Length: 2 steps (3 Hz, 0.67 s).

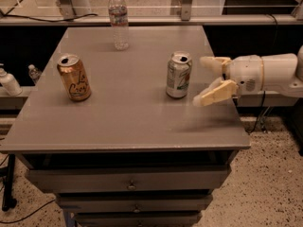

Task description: Pick 7up can

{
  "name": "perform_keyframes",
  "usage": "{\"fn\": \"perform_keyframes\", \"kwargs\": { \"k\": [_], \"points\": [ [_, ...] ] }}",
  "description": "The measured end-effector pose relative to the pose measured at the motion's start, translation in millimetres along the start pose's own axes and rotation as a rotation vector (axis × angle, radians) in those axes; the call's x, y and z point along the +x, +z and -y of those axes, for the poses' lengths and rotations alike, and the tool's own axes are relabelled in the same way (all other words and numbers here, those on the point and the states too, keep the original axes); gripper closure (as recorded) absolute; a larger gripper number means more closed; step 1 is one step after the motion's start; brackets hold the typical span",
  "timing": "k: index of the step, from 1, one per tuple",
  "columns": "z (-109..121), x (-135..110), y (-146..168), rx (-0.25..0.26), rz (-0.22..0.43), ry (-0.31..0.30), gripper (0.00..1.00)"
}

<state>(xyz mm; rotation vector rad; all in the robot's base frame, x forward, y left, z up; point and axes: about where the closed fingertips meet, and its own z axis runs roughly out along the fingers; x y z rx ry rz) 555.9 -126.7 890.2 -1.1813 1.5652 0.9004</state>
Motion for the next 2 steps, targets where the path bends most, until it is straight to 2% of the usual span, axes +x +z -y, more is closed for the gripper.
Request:
{"fn": "perform_keyframes", "kwargs": {
  "k": [1, 2],
  "points": [
    [11, -7, 19, -0.007, 0.081, -0.068, 0.0],
    [16, -5, 39, 0.0, 0.096, -0.132, 0.0]
  ]
}}
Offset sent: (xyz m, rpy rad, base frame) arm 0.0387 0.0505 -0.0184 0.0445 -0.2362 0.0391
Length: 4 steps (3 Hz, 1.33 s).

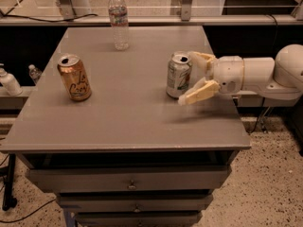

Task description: Pick 7up can

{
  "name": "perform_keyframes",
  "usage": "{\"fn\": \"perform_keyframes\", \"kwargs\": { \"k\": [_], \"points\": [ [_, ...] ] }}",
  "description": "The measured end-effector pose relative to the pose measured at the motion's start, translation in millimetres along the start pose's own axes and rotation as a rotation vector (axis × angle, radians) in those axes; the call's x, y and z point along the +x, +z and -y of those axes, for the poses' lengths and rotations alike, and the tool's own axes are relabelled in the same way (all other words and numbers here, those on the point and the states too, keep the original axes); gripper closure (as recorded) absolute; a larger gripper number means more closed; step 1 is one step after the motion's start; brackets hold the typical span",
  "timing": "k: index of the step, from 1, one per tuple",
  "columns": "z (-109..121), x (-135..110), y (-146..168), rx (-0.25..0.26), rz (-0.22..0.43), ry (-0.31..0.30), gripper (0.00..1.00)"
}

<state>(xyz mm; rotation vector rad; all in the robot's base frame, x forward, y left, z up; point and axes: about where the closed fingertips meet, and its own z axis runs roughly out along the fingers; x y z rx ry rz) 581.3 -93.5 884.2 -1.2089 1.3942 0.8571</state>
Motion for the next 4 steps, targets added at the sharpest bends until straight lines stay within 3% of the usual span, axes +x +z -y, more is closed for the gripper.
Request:
{"fn": "perform_keyframes", "kwargs": {
  "k": [2, 4],
  "points": [
    [8, -2, 31, 0.03, -0.019, -0.02, 0.41],
    [33, -15, 23, 0.057, -0.012, 0.031, 0.89]
  ]
}}
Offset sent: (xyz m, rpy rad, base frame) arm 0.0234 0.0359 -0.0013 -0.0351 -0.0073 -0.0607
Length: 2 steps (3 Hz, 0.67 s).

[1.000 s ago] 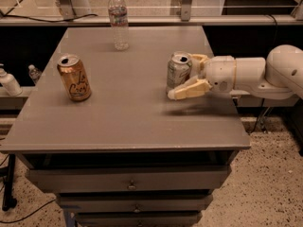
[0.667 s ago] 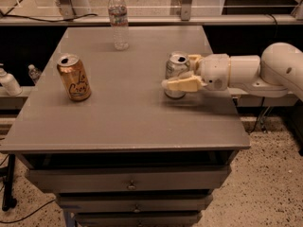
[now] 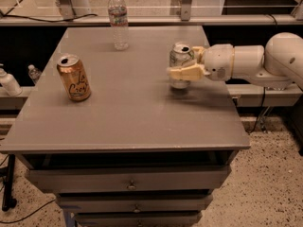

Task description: Pick 7up can

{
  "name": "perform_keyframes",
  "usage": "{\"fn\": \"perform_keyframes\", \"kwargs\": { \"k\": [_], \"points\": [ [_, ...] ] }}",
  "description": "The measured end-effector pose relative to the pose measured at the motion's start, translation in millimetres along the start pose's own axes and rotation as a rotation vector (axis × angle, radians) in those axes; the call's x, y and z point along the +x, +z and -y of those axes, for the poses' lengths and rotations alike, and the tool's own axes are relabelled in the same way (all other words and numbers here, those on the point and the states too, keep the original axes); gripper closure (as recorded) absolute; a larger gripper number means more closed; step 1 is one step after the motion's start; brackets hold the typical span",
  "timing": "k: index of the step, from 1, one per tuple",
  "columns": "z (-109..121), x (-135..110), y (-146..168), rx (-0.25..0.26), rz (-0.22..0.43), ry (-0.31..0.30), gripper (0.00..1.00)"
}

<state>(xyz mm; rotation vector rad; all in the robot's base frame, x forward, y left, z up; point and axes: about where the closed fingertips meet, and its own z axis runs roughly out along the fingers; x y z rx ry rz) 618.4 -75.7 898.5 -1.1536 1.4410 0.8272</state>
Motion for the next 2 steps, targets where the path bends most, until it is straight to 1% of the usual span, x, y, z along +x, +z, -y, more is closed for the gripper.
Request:
{"fn": "perform_keyframes", "kwargs": {
  "k": [1, 2],
  "points": [
    [18.3, -52.4, -26.7, 0.018, 0.048, 0.023, 1.0],
    [17.8, -54.1, -27.4, 0.012, 0.046, 0.04, 1.0]
  ]
}}
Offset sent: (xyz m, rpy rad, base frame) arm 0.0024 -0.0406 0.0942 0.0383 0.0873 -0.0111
